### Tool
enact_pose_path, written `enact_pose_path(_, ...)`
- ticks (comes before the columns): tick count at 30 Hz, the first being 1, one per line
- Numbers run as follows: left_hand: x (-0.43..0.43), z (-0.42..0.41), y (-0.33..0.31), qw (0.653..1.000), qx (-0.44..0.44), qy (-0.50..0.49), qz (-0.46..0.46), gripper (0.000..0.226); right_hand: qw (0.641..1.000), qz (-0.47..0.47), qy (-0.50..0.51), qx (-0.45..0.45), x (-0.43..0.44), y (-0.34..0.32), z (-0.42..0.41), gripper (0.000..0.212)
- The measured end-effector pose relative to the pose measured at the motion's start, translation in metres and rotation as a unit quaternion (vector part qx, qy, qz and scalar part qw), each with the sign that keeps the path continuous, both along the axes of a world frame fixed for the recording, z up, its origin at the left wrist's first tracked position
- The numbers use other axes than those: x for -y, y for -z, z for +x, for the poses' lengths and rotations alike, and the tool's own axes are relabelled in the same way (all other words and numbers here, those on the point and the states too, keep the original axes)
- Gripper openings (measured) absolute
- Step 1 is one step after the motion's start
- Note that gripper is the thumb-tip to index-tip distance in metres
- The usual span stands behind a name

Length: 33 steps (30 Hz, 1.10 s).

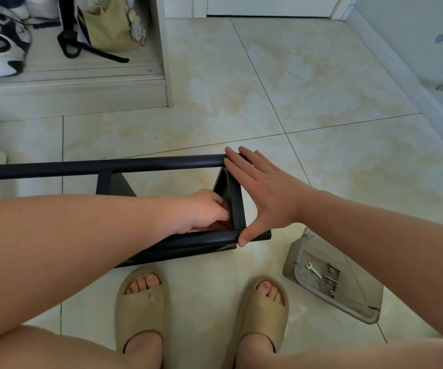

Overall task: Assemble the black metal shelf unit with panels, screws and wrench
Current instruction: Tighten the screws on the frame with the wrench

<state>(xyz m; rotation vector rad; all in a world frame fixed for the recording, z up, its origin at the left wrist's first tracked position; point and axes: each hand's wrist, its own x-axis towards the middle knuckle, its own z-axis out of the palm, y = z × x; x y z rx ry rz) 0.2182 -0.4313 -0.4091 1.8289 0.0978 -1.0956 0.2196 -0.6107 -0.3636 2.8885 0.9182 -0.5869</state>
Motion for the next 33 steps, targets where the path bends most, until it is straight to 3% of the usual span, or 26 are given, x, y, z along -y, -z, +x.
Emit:
enact_pose_path(10,0.0009,-0.0008,-0.0075,0.999,-0.037,0.025,0.013,0.025,1.000,-0.010,0.011,-0.010,-0.0006,-0.0031,-0.0036,0.152)
enact_pose_path(16,-0.0020,0.0035,-0.0054,0.997,-0.068,0.031,0.001,0.011,1.000,-0.008,0.013,-0.014,-0.0015,-0.0037,-0.0026,0.151)
enact_pose_path(33,-0.0047,0.0023,-0.0021,0.999,-0.039,0.022,0.001,0.015,1.000,-0.008,0.020,-0.014,-0.0013,-0.0027,-0.0023,0.150)
